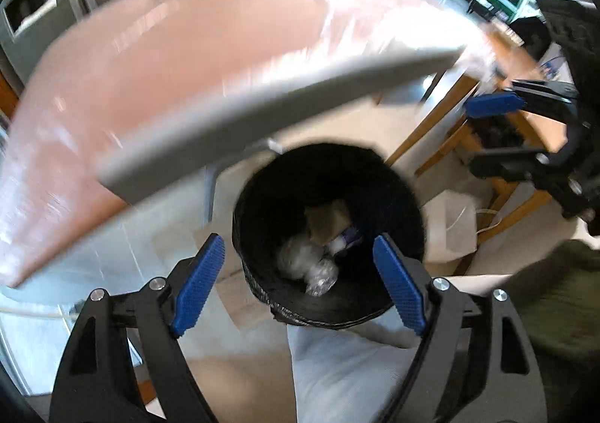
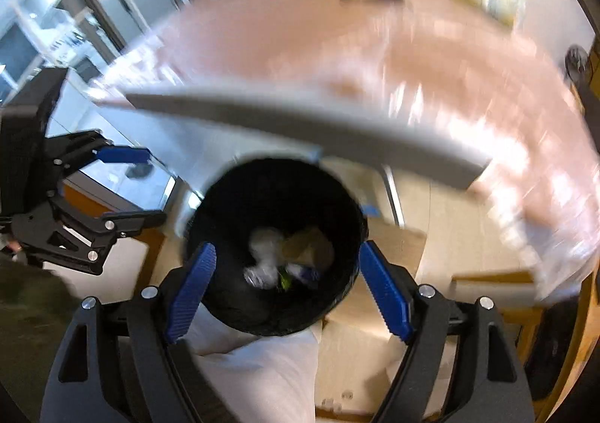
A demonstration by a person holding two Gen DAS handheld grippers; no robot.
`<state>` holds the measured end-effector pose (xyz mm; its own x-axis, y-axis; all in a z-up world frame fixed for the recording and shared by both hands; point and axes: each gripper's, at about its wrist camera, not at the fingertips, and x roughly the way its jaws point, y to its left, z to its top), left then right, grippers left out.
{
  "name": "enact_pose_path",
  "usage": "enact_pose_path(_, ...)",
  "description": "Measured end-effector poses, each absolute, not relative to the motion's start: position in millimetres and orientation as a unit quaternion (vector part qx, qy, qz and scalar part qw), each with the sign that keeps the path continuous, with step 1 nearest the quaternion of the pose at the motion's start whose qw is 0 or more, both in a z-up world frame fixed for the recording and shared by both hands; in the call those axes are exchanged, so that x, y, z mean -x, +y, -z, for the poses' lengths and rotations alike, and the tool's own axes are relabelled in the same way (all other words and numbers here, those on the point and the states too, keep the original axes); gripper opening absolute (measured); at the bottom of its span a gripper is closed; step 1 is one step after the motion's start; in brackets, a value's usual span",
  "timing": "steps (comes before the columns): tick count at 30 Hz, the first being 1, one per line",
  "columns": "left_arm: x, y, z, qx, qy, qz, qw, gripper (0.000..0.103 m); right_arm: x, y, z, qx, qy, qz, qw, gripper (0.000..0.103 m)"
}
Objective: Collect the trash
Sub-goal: 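Grasp the yellow coffee box with the left tool while the right tool grasps the yellow padded packet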
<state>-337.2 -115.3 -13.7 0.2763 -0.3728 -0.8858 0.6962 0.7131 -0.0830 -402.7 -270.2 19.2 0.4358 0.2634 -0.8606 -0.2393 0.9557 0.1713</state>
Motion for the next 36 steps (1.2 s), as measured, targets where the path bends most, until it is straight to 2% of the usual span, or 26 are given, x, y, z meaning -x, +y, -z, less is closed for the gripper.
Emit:
enact_pose_path(1,339,-114,-2,-0.161,0.481,0.351,0.788,0.083,401,-272,-34,-0.003,0.49,-0.145,0.859,0.081)
enact_pose_path(2,339,-113,-23,-0.156,0.458,0.363,0.797,0.084,399,-274,-44,0.003,0.475,-0.139,0.869,0.088)
enact_pose_path(3,337,-111,-37,-0.154,0.439,0.367,0.806,0.09,394,-277,-55,0.01,0.457,-0.129,0.88,0.095)
enact_pose_path(4,332,-111,-52,-0.152,0.414,0.365,0.82,0.097,383,-281,-67,0.021,0.433,-0.11,0.894,0.097)
enact_pose_path(7,304,-116,-82,-0.143,0.357,0.328,0.863,0.099,349,-290,-75,0.037,0.401,-0.069,0.913,0.099)
enact_pose_path(9,271,-124,-89,-0.131,0.348,0.288,0.882,0.099,314,-296,-71,0.041,0.397,-0.046,0.916,0.099)
enact_pose_path(19,111,-184,-79,-0.107,0.375,0.253,0.885,0.099,195,-291,-43,0.039,0.416,-0.045,0.907,0.099)
enact_pose_path(32,34,-233,-46,-0.097,0.414,0.246,0.871,0.099,129,-290,-16,0.017,0.44,-0.065,0.895,0.099)
enact_pose_path(36,17,-238,-40,-0.088,0.42,0.244,0.87,0.099,114,-291,-13,0.003,0.445,-0.066,0.893,0.095)
